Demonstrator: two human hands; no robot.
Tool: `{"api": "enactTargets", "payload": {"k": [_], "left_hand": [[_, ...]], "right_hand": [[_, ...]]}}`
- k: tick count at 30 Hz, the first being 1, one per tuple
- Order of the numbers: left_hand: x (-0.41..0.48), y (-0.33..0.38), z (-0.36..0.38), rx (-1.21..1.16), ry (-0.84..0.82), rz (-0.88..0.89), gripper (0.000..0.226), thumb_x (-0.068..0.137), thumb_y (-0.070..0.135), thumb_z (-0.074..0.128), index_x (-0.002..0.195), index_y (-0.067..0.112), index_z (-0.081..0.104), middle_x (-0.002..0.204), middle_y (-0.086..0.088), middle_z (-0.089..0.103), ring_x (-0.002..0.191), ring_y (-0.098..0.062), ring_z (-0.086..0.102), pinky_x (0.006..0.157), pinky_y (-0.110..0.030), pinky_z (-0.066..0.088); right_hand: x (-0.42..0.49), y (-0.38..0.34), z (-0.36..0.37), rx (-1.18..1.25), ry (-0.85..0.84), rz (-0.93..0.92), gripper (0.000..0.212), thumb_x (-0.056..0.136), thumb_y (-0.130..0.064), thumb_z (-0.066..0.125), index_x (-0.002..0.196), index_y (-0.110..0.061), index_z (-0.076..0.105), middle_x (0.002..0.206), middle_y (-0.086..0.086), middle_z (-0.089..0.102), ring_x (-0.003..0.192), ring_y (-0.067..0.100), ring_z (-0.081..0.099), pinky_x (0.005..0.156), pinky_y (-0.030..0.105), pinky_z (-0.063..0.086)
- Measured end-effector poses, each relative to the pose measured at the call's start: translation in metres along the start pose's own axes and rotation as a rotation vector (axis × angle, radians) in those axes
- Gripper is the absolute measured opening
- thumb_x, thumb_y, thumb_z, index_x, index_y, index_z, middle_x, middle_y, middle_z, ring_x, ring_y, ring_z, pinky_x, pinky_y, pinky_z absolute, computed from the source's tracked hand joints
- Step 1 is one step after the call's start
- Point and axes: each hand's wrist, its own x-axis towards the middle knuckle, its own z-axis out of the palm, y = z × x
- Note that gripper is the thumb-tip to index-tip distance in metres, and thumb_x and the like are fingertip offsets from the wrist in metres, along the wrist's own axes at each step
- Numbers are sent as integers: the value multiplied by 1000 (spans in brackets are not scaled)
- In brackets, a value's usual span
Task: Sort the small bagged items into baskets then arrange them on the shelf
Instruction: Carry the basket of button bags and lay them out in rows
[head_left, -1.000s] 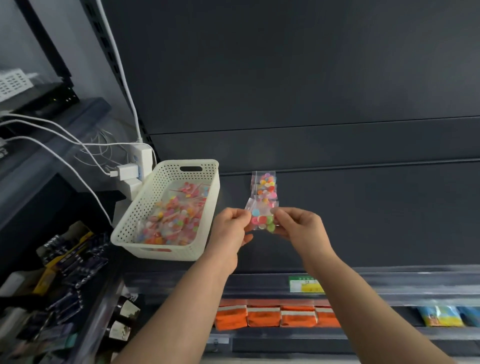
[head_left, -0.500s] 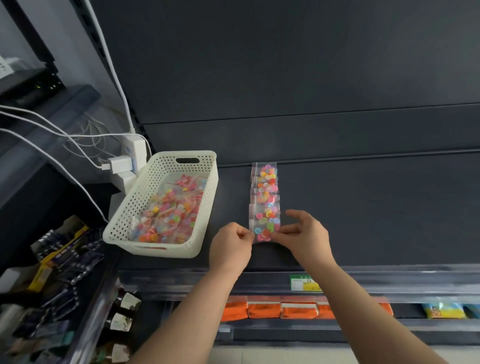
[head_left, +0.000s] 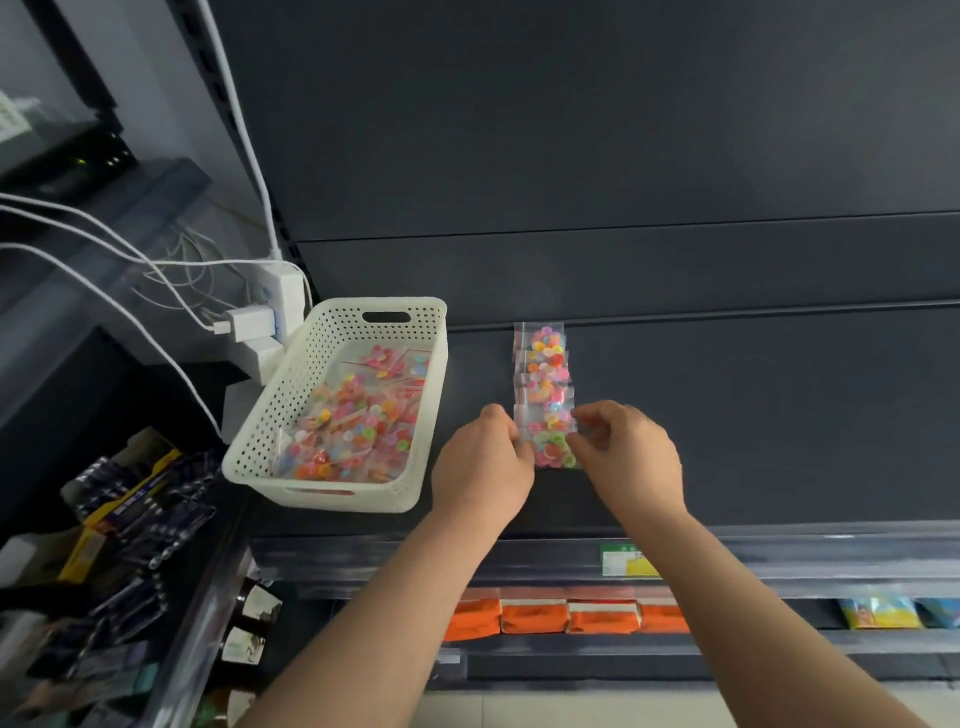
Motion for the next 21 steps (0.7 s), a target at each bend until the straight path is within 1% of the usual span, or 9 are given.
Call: {"api": "enactTargets", "payload": {"k": [2, 4, 7, 9, 12, 14, 16, 19, 21], "left_hand": [[-3, 0, -18, 51, 37, 78, 12, 97, 33, 57, 100, 22, 59, 93, 7, 66, 77, -11, 56, 57, -23, 39], [-2, -6, -35, 90, 79, 87, 12, 97, 34, 56, 98, 24, 62, 91, 8, 67, 80, -13, 60, 62, -28, 46], [1, -37, -64, 143, 150, -1, 11, 96, 35, 58, 95, 27, 65, 91, 9, 68, 83, -16, 64, 64, -31, 47], [7, -64, -78, 197, 162, -78, 8, 95, 33, 59, 95, 29, 66, 95, 9, 69, 85, -16, 63, 67, -32, 49], [16, -99, -91, 265, 87, -175, 6, 93, 30, 64, 98, 30, 68, 103, 10, 67, 88, -15, 62, 69, -33, 50], [22, -113, -94, 310, -15, -196, 11, 91, 30, 69, 101, 30, 70, 108, 10, 65, 90, -15, 61, 69, -31, 48], [27, -122, -92, 324, -83, -186, 14, 87, 34, 72, 101, 31, 71, 108, 9, 64, 92, -17, 61, 73, -32, 49], [34, -128, -85, 361, -118, -171, 16, 84, 30, 74, 99, 28, 68, 102, 5, 65, 88, -19, 60, 75, -35, 52], [38, -130, -83, 381, -93, -146, 14, 83, 27, 74, 96, 27, 68, 101, 4, 65, 88, -20, 60, 75, -36, 53]], "right_hand": [[2, -10, -4, -138, 4, -79, 21, 90, -28, 62, 110, -29, 67, 103, -8, 65, 88, 11, 61, 66, 25, 48], [3, -21, -4, -218, 3, -147, 21, 90, -26, 59, 110, -30, 67, 107, -8, 65, 93, 14, 60, 68, 27, 49], [-1, -45, 5, -249, -6, -248, 22, 92, -26, 56, 110, -31, 67, 113, -10, 65, 100, 15, 60, 73, 28, 47], [-4, -61, 14, -240, -22, -299, 22, 93, -26, 54, 110, -31, 67, 112, -11, 66, 99, 15, 62, 74, 27, 46], [-8, -79, 30, -217, -86, -364, 23, 93, -26, 52, 110, -30, 67, 111, -10, 66, 97, 14, 62, 73, 28, 51], [-11, -89, 38, -187, -92, -402, 22, 93, -29, 54, 110, -28, 67, 109, -8, 67, 96, 14, 62, 71, 29, 52], [-14, -97, 44, -158, -83, -432, 25, 92, -37, 56, 112, -28, 67, 108, -8, 67, 95, 14, 62, 69, 28, 52], [-18, -105, 50, -152, -89, -445, 31, 90, -46, 57, 115, -29, 66, 111, -8, 66, 98, 12, 62, 72, 30, 55], [-19, -106, 52, -150, -89, -437, 32, 90, -47, 57, 116, -30, 66, 112, -8, 67, 98, 12, 62, 72, 30, 55]]}}
